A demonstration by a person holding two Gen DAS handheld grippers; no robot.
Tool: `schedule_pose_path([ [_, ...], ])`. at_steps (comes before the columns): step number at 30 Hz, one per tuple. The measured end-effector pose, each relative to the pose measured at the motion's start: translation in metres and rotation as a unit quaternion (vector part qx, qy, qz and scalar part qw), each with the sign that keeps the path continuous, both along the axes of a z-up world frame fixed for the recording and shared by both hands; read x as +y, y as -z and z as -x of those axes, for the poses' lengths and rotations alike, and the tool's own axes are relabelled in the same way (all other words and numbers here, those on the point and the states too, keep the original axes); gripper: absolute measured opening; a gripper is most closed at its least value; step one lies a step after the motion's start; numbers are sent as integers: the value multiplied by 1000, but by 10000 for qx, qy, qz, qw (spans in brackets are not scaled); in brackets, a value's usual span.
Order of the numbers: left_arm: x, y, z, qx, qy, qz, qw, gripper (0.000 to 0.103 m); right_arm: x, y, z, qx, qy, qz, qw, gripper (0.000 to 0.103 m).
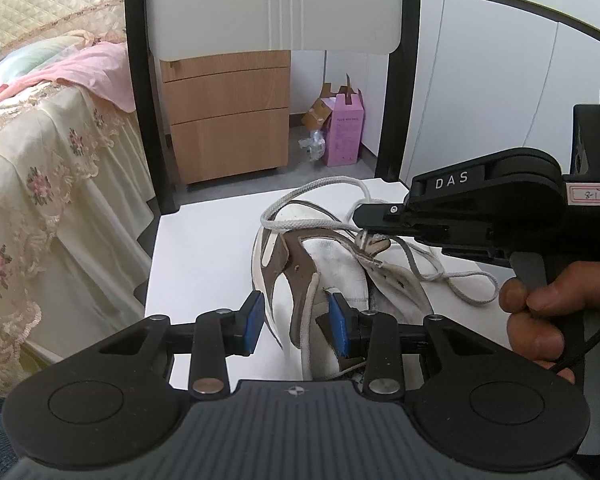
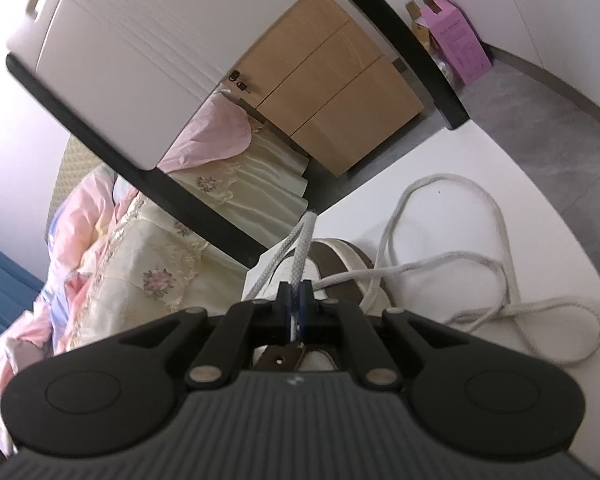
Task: Lace up shoes with both hands
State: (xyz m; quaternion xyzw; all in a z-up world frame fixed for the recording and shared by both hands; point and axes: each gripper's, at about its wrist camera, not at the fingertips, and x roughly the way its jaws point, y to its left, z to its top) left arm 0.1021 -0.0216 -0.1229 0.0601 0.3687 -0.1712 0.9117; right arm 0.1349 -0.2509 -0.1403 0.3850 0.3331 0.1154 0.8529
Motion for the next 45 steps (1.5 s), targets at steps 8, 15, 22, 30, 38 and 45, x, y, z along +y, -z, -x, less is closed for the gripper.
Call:
schedule_pose_path([
  [8, -2, 2, 1, 32, 29, 36, 10000, 39, -2, 2, 0, 3, 67, -163, 9998, 5],
  [15, -1, 5, -5, 165, -29, 164, 9997, 39, 1, -2, 2, -21, -106, 18, 9999, 5],
  [22, -7, 13, -10, 157, -13, 136, 9998, 35, 9, -13, 9, -137, -331, 533, 9979, 4],
  [30, -7, 17, -8, -14, 159, 22, 9999, 27, 27, -26, -3, 99, -617, 1290, 9897, 4],
  [38, -1, 18, -12, 58, 217, 179, 9996, 26, 29, -25, -19, 666, -741, 1174, 9881, 4],
  [45, -2, 22, -16, 51, 246, 158, 9996, 26, 40, -31, -28, 906, -937, 1400, 9815, 6],
])
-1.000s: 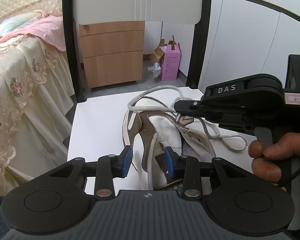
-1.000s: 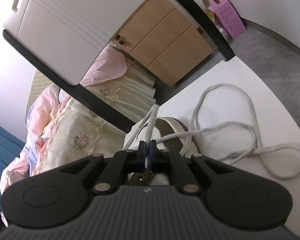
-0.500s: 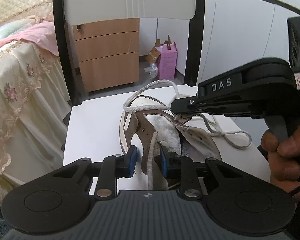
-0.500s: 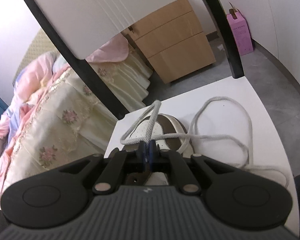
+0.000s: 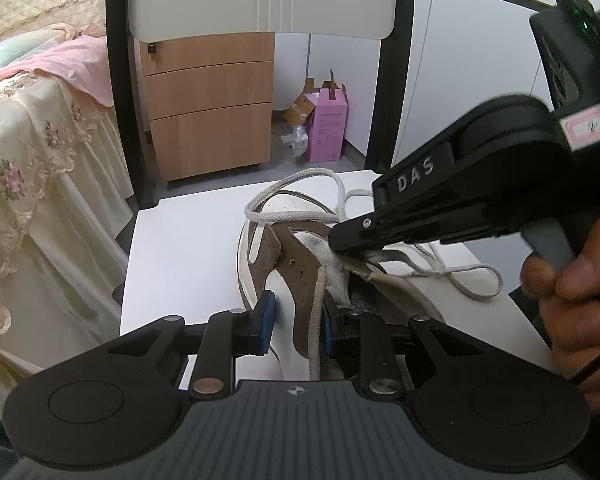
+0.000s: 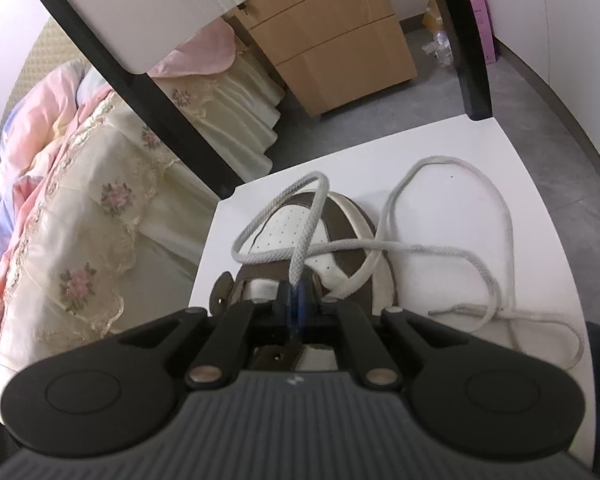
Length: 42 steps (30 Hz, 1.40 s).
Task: Lace up shoes with both hands
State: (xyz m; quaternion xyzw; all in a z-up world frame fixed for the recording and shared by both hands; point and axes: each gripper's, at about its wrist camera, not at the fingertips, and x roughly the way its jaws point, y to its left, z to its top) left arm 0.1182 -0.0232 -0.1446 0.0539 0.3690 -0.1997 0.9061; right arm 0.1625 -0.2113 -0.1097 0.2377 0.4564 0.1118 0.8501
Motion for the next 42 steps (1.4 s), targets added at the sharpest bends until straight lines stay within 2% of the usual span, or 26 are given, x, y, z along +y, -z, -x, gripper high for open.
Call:
schedule_pose_path([
  [3, 0, 0, 0, -2, -13, 2, 10000, 26, -5, -12, -9, 227, -294, 52, 9993, 11],
  [6, 0, 0, 1, -4, -55, 4, 10000, 26, -4, -32, -16, 391, -905, 342, 9945, 31],
  [7, 1, -1, 1, 3, -72, 10, 10000, 26, -1, -40, -18, 404, -1152, 531, 9911, 33],
  [9, 2, -1, 1, 21, -108, 33, 9999, 27, 14, -58, -22, 299, -1810, 1225, 9754, 33],
  [10, 2, -1, 1, 31, -126, 45, 9999, 27, 24, -65, -24, 197, -2193, 1636, 9617, 33],
  [11, 3, -1, 1, 37, -140, 51, 9999, 27, 34, -71, -26, 75, -2588, 2061, 9437, 33],
  [12, 3, -1, 1, 41, -152, 54, 9999, 27, 47, -76, -28, -41, -3040, 2469, 9201, 33],
  [14, 3, -1, 2, 31, -153, 37, 9999, 27, 73, -81, -30, -225, -3938, 3151, 8632, 32],
  [16, 3, -1, 2, 27, -143, 22, 9999, 27, 92, -78, -31, -272, -4652, 3540, 8109, 31],
  [18, 3, -1, 2, 11, -130, -3, 9999, 27, 110, -70, -30, -257, -5342, 3920, 7485, 30],
  [19, 2, -1, 3, 5, -121, -15, 9999, 27, 116, -66, -32, -201, -5583, 4028, 7250, 30],
  [21, 2, -1, 3, 11, -112, -12, 9999, 27, 125, -57, -37, -40, -5947, 4159, 6880, 30],
  [23, 2, -1, 3, 21, -103, -3, 9999, 27, 131, -53, -43, 77, -6155, 4220, 6657, 27],
  [26, 3, -2, 2, 41, -99, 11, 9999, 27, 137, -44, -51, 436, -6406, 4221, 6400, 23],
  [29, 2, -2, 2, -9, -66, -73, 10000, 27, 142, -36, -52, 614, -6597, 4338, 6106, 20],
  [31, -2, -1, 5, -105, -22, -259, 9996, 27, 144, -30, -54, 751, -6684, 4379, 5966, 12],
  [34, -4, 1, 4, -88, -13, -320, 9994, 27, 148, -22, -53, 829, -6874, 4405, 5715, 4],
  [35, -3, 2, 3, -69, -20, -317, 9995, 27, 150, -19, -52, 857, -6910, 4408, 5665, 3],
  [37, -4, 2, 3, -44, -26, -309, 9995, 27, 155, -16, -50, 845, -6951, 4431, 5598, 2],
  [38, -4, 2, 3, -38, -27, -312, 9995, 27, 158, -17, -50, 819, -6954, 4415, 5611, 2],
  [40, -4, 2, 3, -21, -34, -305, 9995, 27, 162, -17, -54, 892, -6865, 4352, 5756, 2],
  [42, -2, 2, 2, 23, -53, -251, 9997, 27, 163, -16, -57, 957, -6811, 4303, 5847, 2],
])
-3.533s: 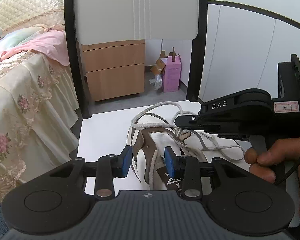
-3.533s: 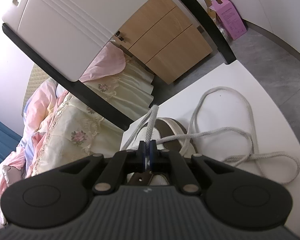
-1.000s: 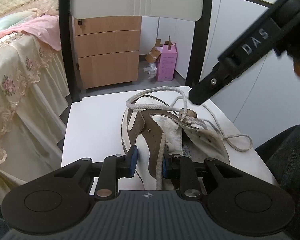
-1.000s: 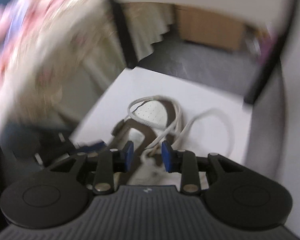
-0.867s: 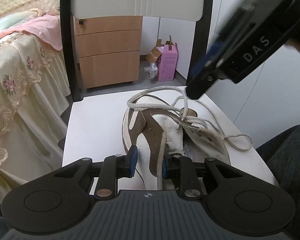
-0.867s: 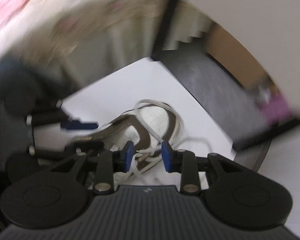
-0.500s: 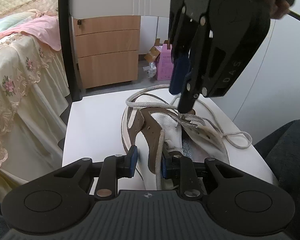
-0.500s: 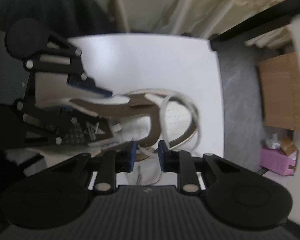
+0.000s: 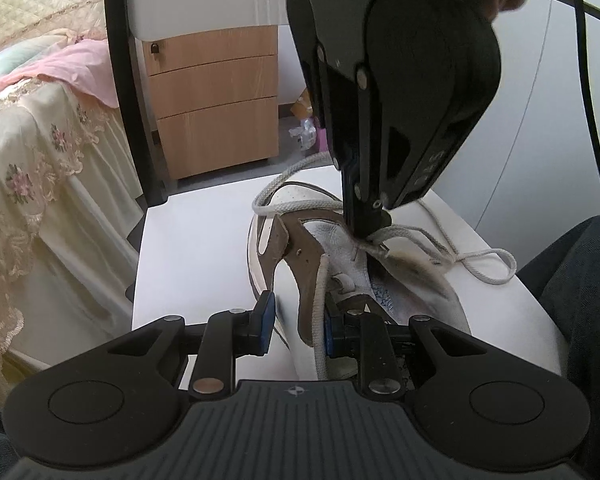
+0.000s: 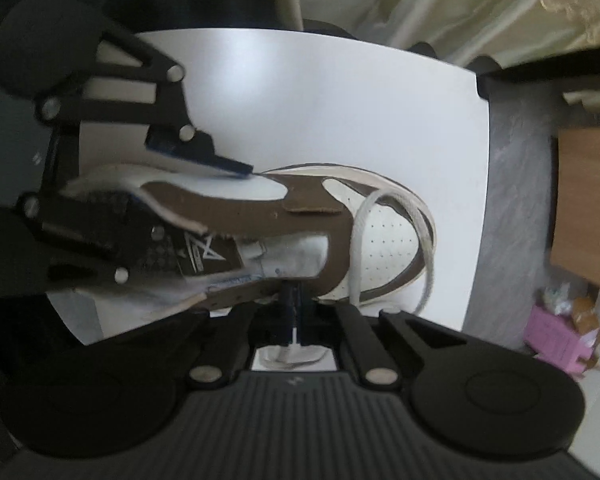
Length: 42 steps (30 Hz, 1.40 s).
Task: Lace up shoes with both hands
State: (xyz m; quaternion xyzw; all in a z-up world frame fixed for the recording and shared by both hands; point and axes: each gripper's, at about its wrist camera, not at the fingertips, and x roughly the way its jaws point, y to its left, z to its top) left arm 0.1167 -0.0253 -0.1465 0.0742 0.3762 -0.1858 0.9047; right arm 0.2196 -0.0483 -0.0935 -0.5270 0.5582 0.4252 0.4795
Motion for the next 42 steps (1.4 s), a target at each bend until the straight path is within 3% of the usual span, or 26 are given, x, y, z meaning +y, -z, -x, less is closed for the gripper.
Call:
schedule_pose_path([
  [8, 4, 0, -2, 50, -27, 80, 10000, 27, 11, -14, -8, 204, 121, -44, 9997, 6],
  [9, 4, 0, -2, 52, -27, 87, 9999, 27, 14, -16, -9, 236, 109, -80, 9996, 15],
  [10, 4, 0, -1, 51, -20, 85, 9999, 27, 19, -16, -9, 253, 67, -103, 9996, 31],
  [11, 5, 0, -1, 49, -11, 79, 10000, 27, 23, -14, -7, 312, -12, -59, 9995, 34],
  [18, 14, -5, 11, 69, 67, 199, 9998, 26, 47, 23, 4, 769, -645, 667, 9927, 22],
  [24, 15, -5, 11, 130, 110, 246, 9996, 19, 56, 58, 8, 926, -1019, 1503, 9790, 21],
  [28, 15, -4, 11, 135, 125, 249, 9995, 18, 65, 75, 16, 757, -1210, 1966, 9700, 8],
  [30, 14, -4, 11, 124, 140, 242, 9995, 17, 64, 76, 21, 700, -1411, 1923, 9686, 4],
  [38, 14, -3, 9, 137, 127, 310, 9993, 14, 67, 55, 25, 432, -1331, 1296, 9816, 3],
  [42, 13, -3, 11, 120, 101, 269, 9995, 14, 76, 37, 25, 584, -927, 811, 9907, 0],
])
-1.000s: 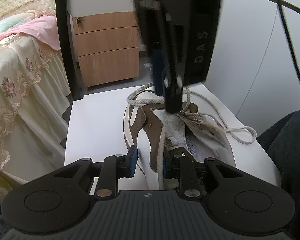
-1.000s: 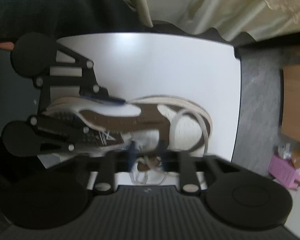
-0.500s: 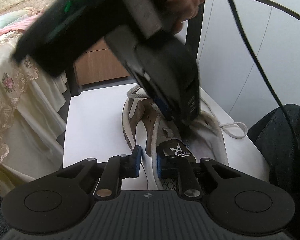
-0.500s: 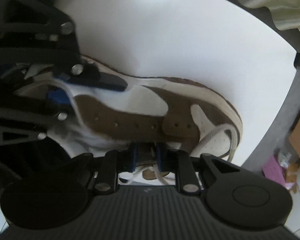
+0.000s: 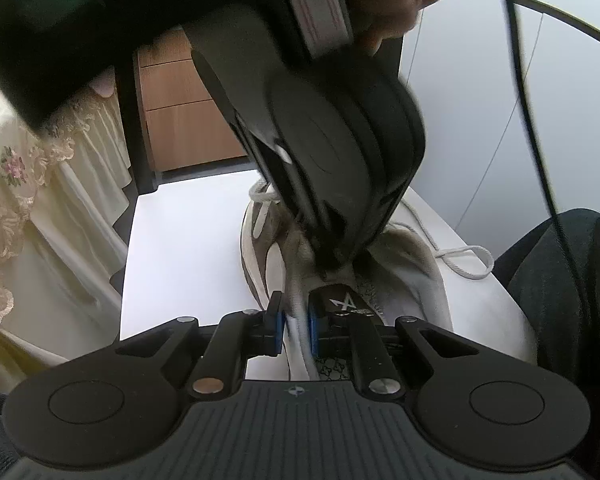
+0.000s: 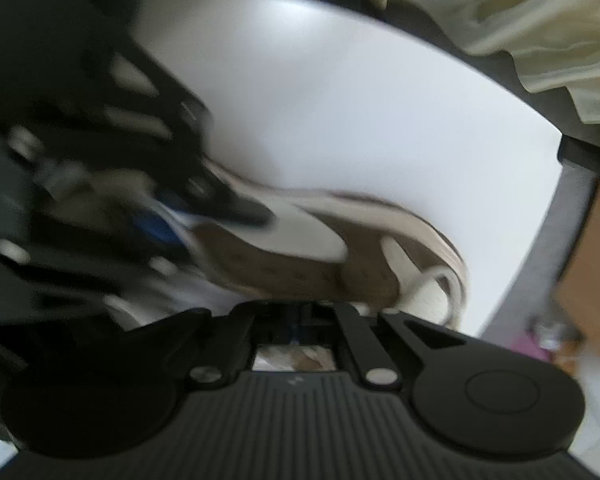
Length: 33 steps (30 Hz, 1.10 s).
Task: Lace up shoes with both hands
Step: 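Press the lace into the sneaker opening with the right gripper while the left gripper holds the panel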
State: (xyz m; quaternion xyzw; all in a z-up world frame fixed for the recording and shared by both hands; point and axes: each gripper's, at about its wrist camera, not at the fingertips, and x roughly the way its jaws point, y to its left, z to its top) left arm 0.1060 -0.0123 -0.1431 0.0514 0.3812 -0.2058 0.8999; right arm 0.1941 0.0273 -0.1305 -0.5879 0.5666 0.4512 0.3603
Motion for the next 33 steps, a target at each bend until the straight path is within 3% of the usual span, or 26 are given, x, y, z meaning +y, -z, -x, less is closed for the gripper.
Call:
schedule_pose_path([
  [4, 2, 0, -3, 34, -55, 43, 10000, 14, 2, -13, -6, 34, -3, -192, 9998, 1],
  [6, 1, 0, -2, 27, -69, 34, 10000, 14, -8, -15, -11, 40, -41, -25, 10000, 6],
  [8, 0, 0, -3, 15, -68, 9, 10000, 14, -11, -15, -15, 69, -59, 49, 9999, 28],
  [9, 0, 0, -3, 19, -73, 9, 10000, 14, -12, -14, -16, 96, -120, 32, 9999, 44],
  [13, 0, 1, -4, 26, -74, 2, 10000, 14, -24, -5, -14, 159, -135, 158, 9997, 37],
  [18, 1, 1, -5, 43, -72, -14, 10000, 15, -19, 11, -17, 4, -89, 514, 9986, 11],
  [21, 0, 2, -5, 34, -51, -40, 10000, 15, -20, 19, -10, -1, -364, 628, 9974, 4],
  [23, -2, 5, -6, 11, -38, -50, 10000, 14, -22, 19, -2, -114, -626, 409, 9971, 2],
  [33, -12, 8, -2, -179, -44, -281, 9994, 14, -15, -14, 11, -449, -74, -611, 9971, 2],
])
